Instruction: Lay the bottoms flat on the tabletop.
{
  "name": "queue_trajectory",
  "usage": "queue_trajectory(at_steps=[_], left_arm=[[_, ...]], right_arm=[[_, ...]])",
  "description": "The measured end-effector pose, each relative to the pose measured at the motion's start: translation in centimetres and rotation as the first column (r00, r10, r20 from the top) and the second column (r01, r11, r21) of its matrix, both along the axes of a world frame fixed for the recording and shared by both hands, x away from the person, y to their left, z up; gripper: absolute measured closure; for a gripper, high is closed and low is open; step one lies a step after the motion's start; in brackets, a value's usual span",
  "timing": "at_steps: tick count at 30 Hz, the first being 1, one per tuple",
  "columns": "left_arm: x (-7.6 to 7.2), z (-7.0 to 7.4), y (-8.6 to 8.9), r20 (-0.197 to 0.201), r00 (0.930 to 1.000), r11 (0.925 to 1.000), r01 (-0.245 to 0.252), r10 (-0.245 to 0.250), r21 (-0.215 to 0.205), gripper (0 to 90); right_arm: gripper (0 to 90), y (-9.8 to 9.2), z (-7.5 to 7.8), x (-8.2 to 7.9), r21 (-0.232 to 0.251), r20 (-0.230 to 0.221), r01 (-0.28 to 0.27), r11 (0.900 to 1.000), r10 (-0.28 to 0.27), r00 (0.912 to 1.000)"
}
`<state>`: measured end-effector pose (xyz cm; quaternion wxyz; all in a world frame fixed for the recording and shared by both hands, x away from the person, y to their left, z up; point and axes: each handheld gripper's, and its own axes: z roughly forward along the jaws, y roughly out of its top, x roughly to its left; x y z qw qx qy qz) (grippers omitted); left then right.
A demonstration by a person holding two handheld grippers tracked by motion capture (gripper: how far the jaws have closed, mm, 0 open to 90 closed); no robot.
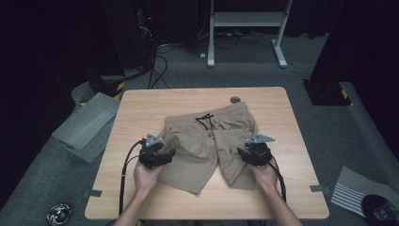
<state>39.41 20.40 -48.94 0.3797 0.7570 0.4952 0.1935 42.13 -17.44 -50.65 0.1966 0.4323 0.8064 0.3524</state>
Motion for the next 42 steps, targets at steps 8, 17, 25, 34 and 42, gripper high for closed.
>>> queue_trajectory(at_steps=[8,17,25,34,42], left_arm=[[1.9,-3.1,-1.9,-0.055,0.9984,0.9982,-0.013,0.016,0.058,35.2],[1.3,-4.1,-1.8,0.037,0.9991,0.995,-0.024,0.021,0.097,38.3],[1.3,-4.1,-1.8,0.039,0.9988,0.9948,-0.032,0.029,0.096,39.7],[2.6,-4.1,-1.4,0.043,0.9977,0.9929,-0.057,0.053,0.105,43.8],[3.9,-3.4,-0.6,0.004,0.9983,0.99,-0.058,0.058,0.128,82.8]], right_arm=[[89.9,-0.6,-1.1,0.0,-0.074,-0.022,-0.039,0.997,0.038,0.9991],[89.9,-3.6,0.0,-2.2,-0.116,0.032,0.001,0.993,0.003,0.9995],[67.2,-4.3,0.8,-3.0,0.001,0.039,0.015,1.0,-0.015,0.9991],[77.9,0.0,-1.3,-0.7,-0.053,-0.023,-0.042,0.998,0.041,0.9989],[80.6,0.0,-1.6,1.2,-0.046,0.007,0.023,0.999,-0.023,0.9997]])
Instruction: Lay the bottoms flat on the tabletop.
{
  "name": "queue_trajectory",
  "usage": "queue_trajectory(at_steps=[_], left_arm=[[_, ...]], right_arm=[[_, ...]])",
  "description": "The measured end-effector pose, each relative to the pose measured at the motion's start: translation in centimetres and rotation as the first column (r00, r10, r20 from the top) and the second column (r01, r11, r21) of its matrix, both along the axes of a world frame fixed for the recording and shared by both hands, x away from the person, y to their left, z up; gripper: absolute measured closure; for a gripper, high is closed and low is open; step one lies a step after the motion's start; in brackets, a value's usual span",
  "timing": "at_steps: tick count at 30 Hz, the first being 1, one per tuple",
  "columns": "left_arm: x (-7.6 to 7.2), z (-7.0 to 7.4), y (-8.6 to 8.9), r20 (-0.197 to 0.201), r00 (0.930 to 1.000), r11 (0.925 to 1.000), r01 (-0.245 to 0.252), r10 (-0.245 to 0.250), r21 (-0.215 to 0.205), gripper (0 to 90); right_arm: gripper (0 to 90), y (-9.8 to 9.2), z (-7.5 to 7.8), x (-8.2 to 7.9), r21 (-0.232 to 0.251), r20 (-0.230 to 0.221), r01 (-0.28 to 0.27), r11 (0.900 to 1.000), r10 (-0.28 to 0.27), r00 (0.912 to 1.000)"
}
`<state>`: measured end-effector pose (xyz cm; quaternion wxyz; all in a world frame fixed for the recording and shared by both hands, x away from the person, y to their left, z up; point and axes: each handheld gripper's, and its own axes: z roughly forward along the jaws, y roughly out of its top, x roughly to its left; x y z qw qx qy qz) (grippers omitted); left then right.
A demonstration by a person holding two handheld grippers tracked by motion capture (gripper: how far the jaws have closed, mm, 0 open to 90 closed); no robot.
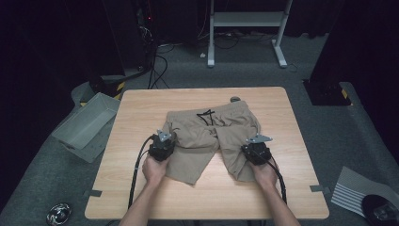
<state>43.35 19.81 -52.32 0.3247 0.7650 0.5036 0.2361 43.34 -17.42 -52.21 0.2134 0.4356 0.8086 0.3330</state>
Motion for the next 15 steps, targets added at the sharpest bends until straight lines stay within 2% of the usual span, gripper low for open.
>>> queue_trajectory(at_steps=[3,5,10,12,13,15], left_arm=[[-1.2,0.4,0.8,-0.023,0.9993,0.9995,0.029,-0.03,-0.016,86.9],[-2.3,0.7,1.2,-0.022,0.9985,0.9985,0.05,-0.051,-0.022,87.3],[-4.8,1.1,1.8,-0.063,0.9922,0.994,0.106,-0.108,-0.027,86.7],[-5.7,1.2,1.9,-0.067,0.9901,0.9919,0.121,-0.123,-0.038,83.7],[-6.0,1.4,2.0,-0.064,0.9896,0.9904,0.125,-0.129,-0.06,80.5],[-6.6,2.0,2.3,-0.046,0.9901,0.9821,0.125,-0.132,-0.141,73.6]], right_arm=[[72.6,-0.3,-0.4,-0.2,0.028,0.032,0.023,0.999,-0.024,0.9992],[68.6,-0.5,-0.4,0.0,0.04,0.024,0.031,0.999,-0.032,0.9992],[64.0,-0.7,-0.4,0.3,0.041,0.02,0.033,0.999,-0.034,0.9992],[62.5,-0.6,-0.4,0.2,0.034,0.026,0.038,0.999,-0.039,0.9989],[61.9,-0.6,-0.4,0.2,0.032,0.028,0.04,0.999,-0.041,0.9987],[60.6,-0.5,-0.4,0.1,0.025,0.032,0.045,0.999,-0.046,0.9984]])
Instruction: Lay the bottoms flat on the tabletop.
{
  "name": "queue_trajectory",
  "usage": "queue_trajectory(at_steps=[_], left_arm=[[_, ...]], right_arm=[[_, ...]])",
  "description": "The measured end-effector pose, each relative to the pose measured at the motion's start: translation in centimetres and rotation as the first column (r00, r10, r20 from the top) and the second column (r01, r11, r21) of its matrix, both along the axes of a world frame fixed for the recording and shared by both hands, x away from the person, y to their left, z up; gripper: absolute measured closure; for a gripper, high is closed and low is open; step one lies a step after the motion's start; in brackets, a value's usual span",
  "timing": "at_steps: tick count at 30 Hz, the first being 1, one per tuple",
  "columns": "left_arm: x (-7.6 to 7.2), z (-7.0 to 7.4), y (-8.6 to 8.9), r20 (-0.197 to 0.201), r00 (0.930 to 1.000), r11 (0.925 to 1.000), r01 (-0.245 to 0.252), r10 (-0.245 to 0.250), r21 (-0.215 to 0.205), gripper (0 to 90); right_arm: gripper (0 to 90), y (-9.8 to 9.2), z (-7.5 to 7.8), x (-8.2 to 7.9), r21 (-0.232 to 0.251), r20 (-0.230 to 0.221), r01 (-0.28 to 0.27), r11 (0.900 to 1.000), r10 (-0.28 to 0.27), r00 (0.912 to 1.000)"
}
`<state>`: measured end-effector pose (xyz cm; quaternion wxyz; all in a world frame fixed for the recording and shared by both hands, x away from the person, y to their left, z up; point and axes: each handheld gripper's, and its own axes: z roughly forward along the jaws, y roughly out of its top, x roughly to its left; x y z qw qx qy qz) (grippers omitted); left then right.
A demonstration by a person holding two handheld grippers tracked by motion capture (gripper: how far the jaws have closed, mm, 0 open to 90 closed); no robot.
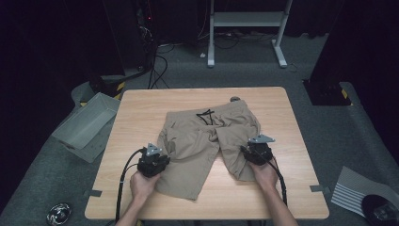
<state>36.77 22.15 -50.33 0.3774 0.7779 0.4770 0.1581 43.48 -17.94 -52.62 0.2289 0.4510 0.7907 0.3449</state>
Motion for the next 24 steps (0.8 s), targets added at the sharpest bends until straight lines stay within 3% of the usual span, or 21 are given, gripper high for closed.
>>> queue_trajectory(at_steps=[3,8,12,14,17,21,24], left_arm=[[-0.1,1.3,0.2,0.043,0.9986,0.9986,-0.027,0.029,-0.045,63.3],[1.4,2.9,-0.4,0.106,0.9917,0.997,-0.075,0.073,0.018,50.6],[3.9,1.9,-0.9,0.058,0.9926,0.9938,-0.108,0.107,0.025,48.8],[5.1,0.7,-1.3,0.003,0.994,0.9932,-0.109,0.109,0.039,51.5],[5.7,-1.0,-1.7,-0.062,0.9952,0.9942,-0.071,0.076,0.081,64.3],[4.7,-1.0,-1.5,-0.071,0.9973,0.9938,-0.012,0.02,0.11,86.5],[3.9,-0.3,-1.2,-0.071,0.9972,0.9888,0.031,-0.021,0.146,89.1]], right_arm=[[59.2,0.1,0.0,-0.1,-0.011,0.008,0.006,1.0,-0.006,0.9999],[58.1,0.2,0.0,-0.2,-0.024,0.018,0.011,1.0,-0.011,0.9998],[57.1,0.2,0.0,-0.2,-0.027,0.021,0.011,1.0,-0.011,0.9997],[55.8,0.1,0.0,-0.1,-0.014,0.013,0.01,1.0,-0.01,0.9999],[54.6,0.1,0.0,-0.1,-0.014,0.014,0.01,1.0,-0.009,0.9999],[54.5,0.2,0.0,-0.2,-0.019,0.016,0.01,1.0,-0.01,0.9998],[54.5,0.2,0.0,-0.1,-0.017,0.014,0.01,1.0,-0.01,0.9998]])
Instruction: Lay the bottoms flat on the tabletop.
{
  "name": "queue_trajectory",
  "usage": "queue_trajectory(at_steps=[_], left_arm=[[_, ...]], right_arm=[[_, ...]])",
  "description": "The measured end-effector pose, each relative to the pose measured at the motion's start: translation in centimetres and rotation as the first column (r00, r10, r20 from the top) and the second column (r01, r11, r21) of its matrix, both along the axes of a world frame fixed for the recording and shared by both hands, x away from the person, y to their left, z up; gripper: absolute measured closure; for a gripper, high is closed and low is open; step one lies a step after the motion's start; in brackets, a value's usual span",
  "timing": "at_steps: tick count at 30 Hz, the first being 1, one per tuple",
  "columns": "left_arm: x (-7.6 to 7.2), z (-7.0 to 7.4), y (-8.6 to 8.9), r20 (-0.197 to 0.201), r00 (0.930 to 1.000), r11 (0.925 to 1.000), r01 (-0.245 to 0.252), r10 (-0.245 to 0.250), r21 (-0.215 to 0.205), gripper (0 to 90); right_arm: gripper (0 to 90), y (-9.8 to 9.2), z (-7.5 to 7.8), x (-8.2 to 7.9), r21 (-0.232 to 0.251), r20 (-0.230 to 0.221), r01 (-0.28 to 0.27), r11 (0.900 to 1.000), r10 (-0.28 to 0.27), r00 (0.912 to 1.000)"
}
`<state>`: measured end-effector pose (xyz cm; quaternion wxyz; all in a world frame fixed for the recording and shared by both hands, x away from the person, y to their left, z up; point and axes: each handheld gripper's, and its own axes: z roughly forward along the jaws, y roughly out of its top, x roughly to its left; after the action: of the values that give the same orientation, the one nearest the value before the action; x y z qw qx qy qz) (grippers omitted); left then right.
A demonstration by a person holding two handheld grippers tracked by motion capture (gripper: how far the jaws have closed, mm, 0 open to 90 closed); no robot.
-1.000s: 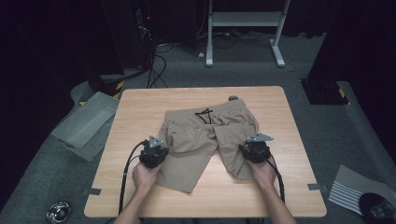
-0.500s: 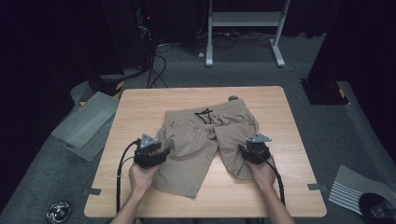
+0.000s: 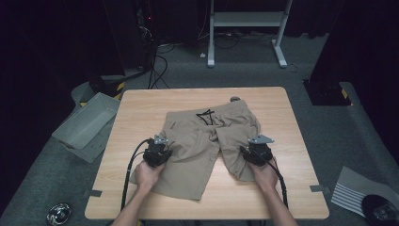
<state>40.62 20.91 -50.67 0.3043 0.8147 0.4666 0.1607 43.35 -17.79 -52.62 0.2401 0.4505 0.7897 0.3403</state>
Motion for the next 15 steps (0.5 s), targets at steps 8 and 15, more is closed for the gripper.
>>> queue_trajectory(at_steps=[8,15], left_arm=[[-3.7,0.8,0.0,0.004,0.9957,0.9946,0.093,-0.092,-0.046,88.3],[-2.8,2.9,0.3,0.12,0.9928,0.9969,0.005,0.004,-0.078,53.9]], right_arm=[[54.3,0.0,0.0,0.0,0.0,0.0,0.0,1.0,0.0,1.0],[54.3,0.0,0.0,0.0,-0.003,0.002,0.0,1.0,0.0,1.0]])
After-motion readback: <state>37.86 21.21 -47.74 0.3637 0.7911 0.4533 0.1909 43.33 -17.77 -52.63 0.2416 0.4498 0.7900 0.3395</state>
